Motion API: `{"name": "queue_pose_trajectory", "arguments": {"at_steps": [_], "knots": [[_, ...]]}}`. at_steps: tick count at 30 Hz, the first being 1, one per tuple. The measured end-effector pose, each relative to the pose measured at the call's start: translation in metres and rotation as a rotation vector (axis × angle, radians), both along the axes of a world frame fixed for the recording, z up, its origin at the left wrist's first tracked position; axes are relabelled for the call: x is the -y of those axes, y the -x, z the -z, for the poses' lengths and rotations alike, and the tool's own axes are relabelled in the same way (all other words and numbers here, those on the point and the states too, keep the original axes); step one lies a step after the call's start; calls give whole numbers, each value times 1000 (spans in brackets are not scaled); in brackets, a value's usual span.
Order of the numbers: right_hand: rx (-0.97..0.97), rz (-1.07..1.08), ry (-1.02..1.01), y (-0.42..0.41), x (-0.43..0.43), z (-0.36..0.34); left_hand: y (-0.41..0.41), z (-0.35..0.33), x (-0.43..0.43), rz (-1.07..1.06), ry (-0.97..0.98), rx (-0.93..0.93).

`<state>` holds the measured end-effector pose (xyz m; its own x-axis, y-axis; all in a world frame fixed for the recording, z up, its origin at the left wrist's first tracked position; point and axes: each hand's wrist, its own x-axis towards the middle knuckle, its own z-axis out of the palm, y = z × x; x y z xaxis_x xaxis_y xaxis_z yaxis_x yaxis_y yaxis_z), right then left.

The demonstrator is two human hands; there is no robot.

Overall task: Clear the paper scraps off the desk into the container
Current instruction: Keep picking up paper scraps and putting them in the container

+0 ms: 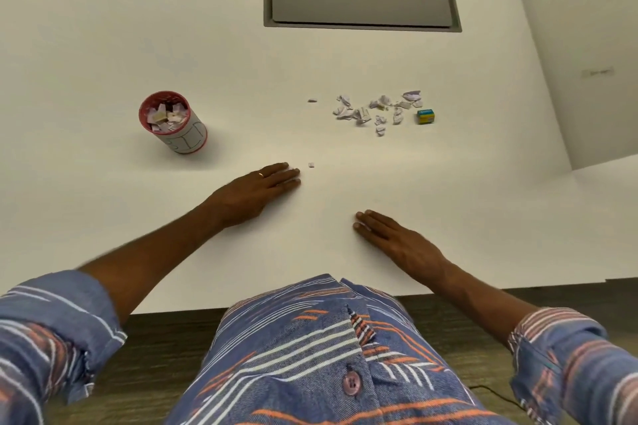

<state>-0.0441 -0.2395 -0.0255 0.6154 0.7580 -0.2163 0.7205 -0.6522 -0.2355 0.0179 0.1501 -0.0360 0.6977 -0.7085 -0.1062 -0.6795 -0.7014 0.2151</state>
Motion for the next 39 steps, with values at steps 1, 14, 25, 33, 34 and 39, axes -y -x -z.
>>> {"name": "queue_pose_trajectory", "arguments": {"at_steps": [1, 14, 25, 33, 34, 39], "knots": [[29, 8, -9, 0, -2, 1, -1, -3, -1, -9, 14, -16], [152, 315, -201, -15, -46, 6, -17, -22, 17, -124, 124, -19], [-309, 1284, -846, -37, -80, -17, -6, -62, 40, -691, 833, 50], [-621, 1486, -1152, -60, -84, -24, -22, -119, -51, -939, 920, 257], [-629, 1492, -1159, -61, -85, -25, -24, -121, -67, -945, 857, 283], [-639, 1492, -1162, -63, -96, -28, -35, -122, -121, -869, 501, 278]]}}
